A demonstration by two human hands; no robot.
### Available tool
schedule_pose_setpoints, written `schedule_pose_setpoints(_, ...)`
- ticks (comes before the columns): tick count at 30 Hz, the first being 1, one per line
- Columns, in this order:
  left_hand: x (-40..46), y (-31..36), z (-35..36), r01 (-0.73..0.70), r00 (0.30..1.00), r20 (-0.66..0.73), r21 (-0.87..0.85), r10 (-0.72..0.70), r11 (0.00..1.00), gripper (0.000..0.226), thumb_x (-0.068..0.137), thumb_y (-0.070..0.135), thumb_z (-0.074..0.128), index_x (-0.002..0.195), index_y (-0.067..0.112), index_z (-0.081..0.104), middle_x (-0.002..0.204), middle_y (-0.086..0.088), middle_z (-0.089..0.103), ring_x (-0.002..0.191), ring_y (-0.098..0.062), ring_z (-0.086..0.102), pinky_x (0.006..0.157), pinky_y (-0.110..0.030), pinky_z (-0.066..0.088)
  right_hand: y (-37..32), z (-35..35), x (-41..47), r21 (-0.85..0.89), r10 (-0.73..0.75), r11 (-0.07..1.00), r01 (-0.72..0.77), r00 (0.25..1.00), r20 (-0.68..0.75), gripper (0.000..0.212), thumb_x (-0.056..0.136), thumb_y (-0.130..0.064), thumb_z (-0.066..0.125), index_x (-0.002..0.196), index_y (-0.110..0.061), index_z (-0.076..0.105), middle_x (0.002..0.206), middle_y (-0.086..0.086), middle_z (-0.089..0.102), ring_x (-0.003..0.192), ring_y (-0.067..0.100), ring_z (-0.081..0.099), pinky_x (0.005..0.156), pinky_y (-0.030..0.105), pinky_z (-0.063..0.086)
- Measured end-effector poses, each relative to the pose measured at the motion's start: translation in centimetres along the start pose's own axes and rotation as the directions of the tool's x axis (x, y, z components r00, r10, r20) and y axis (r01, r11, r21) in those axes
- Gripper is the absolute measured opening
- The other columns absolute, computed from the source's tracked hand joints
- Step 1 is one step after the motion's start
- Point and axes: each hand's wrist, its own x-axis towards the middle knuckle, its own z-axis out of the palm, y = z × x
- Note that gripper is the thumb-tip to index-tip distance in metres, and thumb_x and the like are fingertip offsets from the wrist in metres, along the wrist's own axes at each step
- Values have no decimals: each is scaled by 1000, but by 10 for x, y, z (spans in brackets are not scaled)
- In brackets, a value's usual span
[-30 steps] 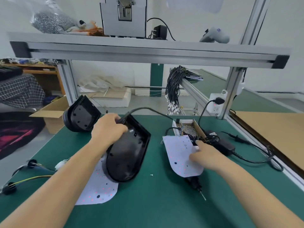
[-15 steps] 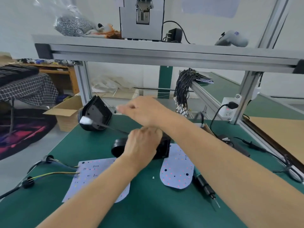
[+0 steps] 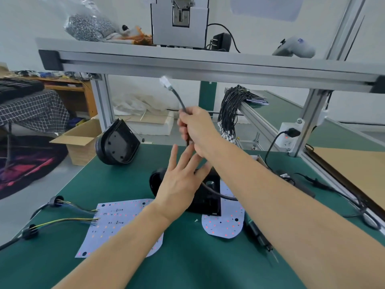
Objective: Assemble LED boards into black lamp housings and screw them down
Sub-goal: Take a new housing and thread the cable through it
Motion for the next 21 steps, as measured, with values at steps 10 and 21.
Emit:
schedule_pose_setpoints(10,-11,2,2,-55,991,-127,-117,40,992,75,73,-13,16,129,25,47,142,-11,32,132,-37,34,103,-62,35,-14,-33,-10,597,-38,779,193,964,-262,20,101,-4,39,88,-15,48,61,-1,43,41,6,33,41,19,30)
schedule_pose_setpoints(21,22,-25,-21,566,818,240,-169,-524,807,51,85,10,57,134,21,55,104,-2,70,100,-28,62,82,-34,47,-43,-109,-32,384,-238,847,368,908,-344,20,105,-22,38,92,-17,52,51,-8,37,42,7,23,39,18,19)
